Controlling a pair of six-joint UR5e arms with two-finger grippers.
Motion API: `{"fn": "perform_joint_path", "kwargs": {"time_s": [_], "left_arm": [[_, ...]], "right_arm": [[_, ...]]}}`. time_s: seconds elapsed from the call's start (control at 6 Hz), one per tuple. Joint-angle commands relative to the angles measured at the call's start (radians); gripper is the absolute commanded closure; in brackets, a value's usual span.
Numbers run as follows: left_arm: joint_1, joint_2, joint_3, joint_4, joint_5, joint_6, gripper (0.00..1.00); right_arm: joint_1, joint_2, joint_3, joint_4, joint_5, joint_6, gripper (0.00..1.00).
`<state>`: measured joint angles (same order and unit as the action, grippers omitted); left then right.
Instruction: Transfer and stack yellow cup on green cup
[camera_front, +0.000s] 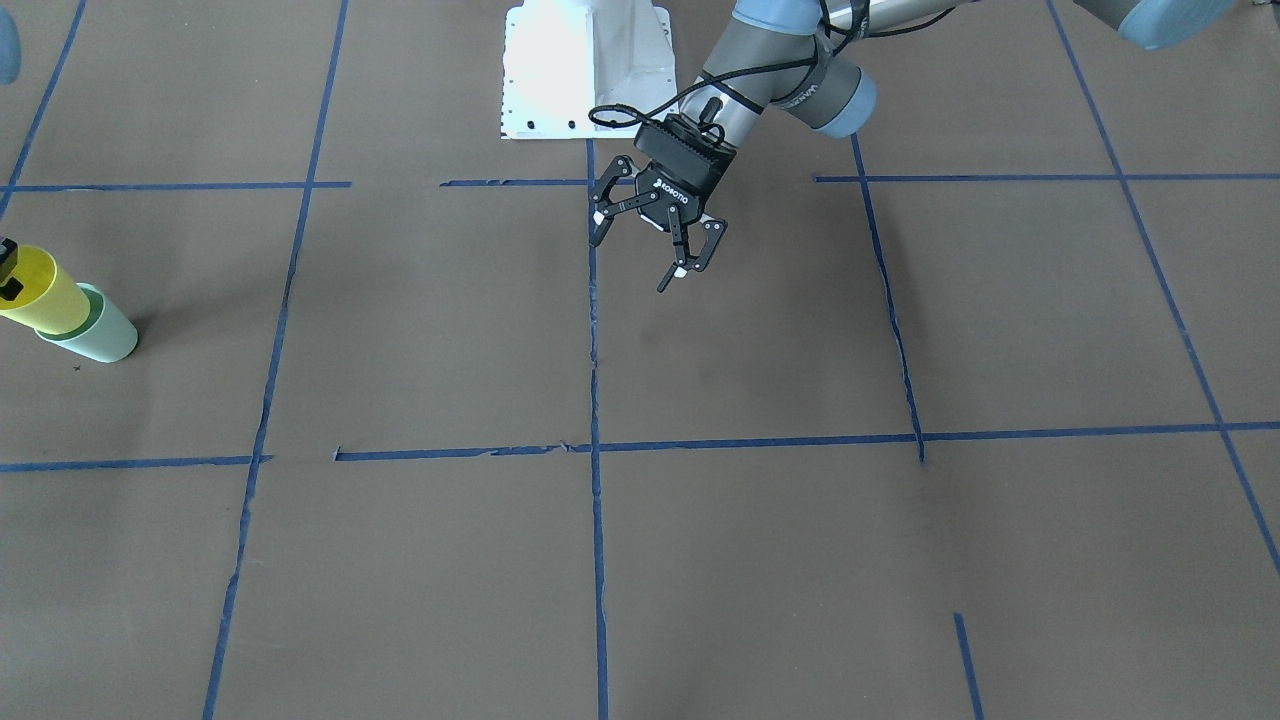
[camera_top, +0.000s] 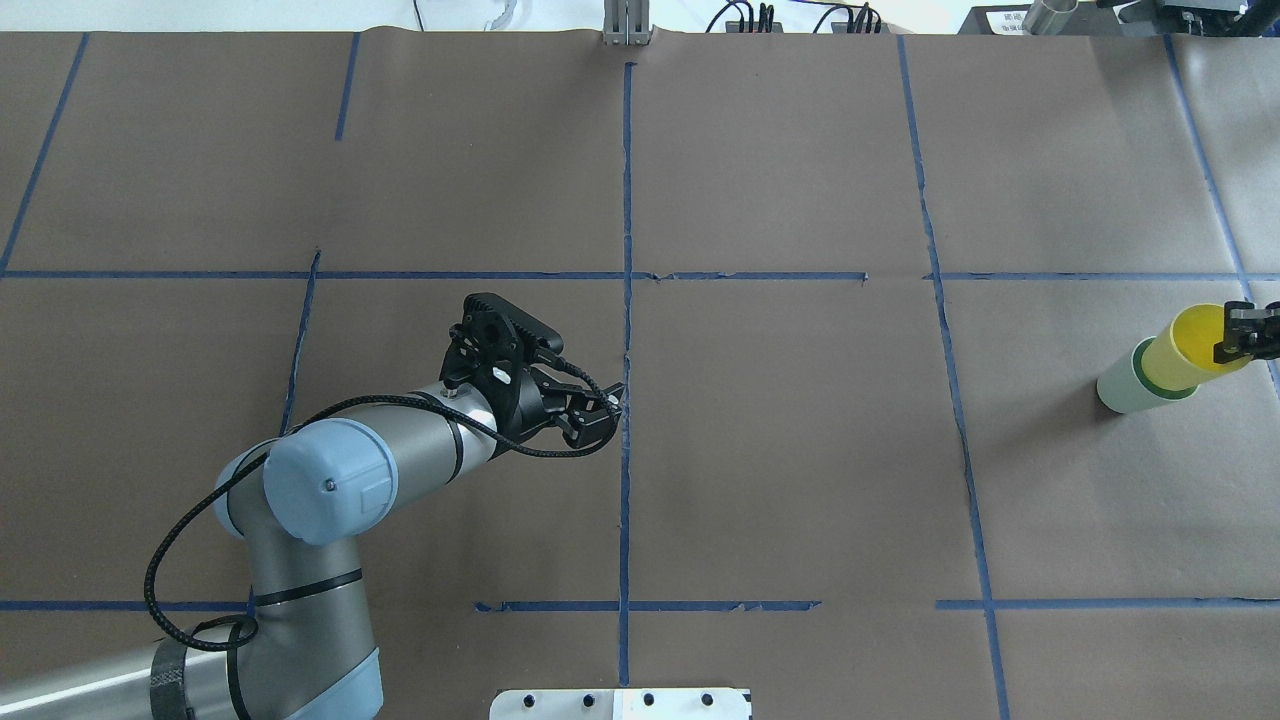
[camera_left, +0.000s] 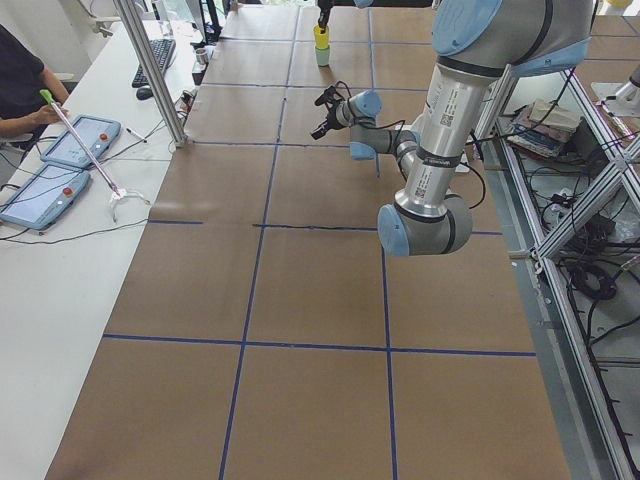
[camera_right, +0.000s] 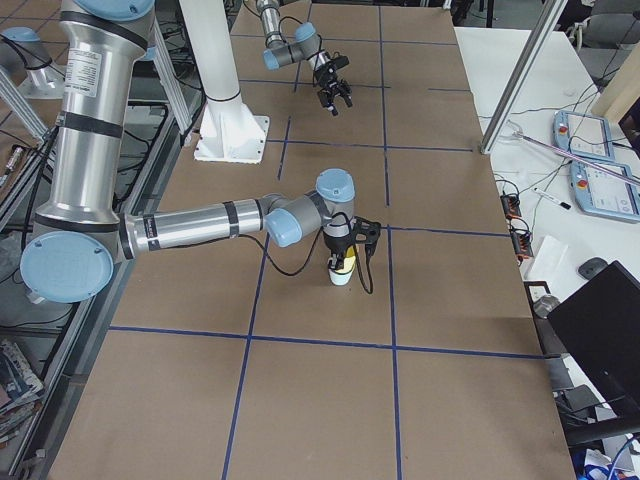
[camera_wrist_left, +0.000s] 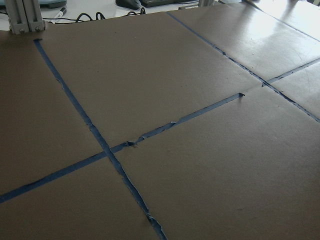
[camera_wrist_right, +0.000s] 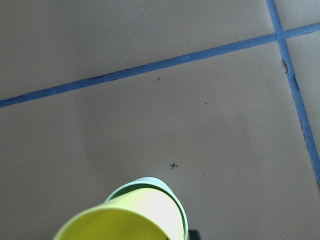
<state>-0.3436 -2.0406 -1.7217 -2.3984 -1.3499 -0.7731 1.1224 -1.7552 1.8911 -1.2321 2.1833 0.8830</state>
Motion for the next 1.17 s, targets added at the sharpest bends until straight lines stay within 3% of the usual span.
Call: {"fn": "perform_joint_path", "kwargs": {"time_s": [0.0,0.17,0.33,0.5,0.83,1.0], "left_arm": [[-0.003,0.002,0.002,0.002,0.000,0.002,0.00],[-0.027,0.031,0.002,0.062,-0.008,0.003,0.00],[-0.094,0.034,0.002,0.212,-0.076,0.009,0.00],[-0.209,0.036,-0.002,0.402,-0.232,0.018,0.00],[-0.467,0.059,0.010,0.595,-0.484,0.090,0.01],[-0.591,0.072,0.005,0.705,-0.617,0.268,0.01]], "right_arm": [[-0.001,0.003,-0.009,0.003,0.006,-0.006,0.00],[0.000,0.003,0.002,0.005,0.010,-0.007,0.00],[0.045,0.005,0.005,0.005,0.070,-0.009,0.00],[0.159,0.006,0.000,0.000,0.134,-0.086,0.00],[0.359,0.032,-0.097,-0.012,0.220,-0.347,0.00],[0.414,0.036,-0.163,-0.012,0.222,-0.533,0.00]]}}
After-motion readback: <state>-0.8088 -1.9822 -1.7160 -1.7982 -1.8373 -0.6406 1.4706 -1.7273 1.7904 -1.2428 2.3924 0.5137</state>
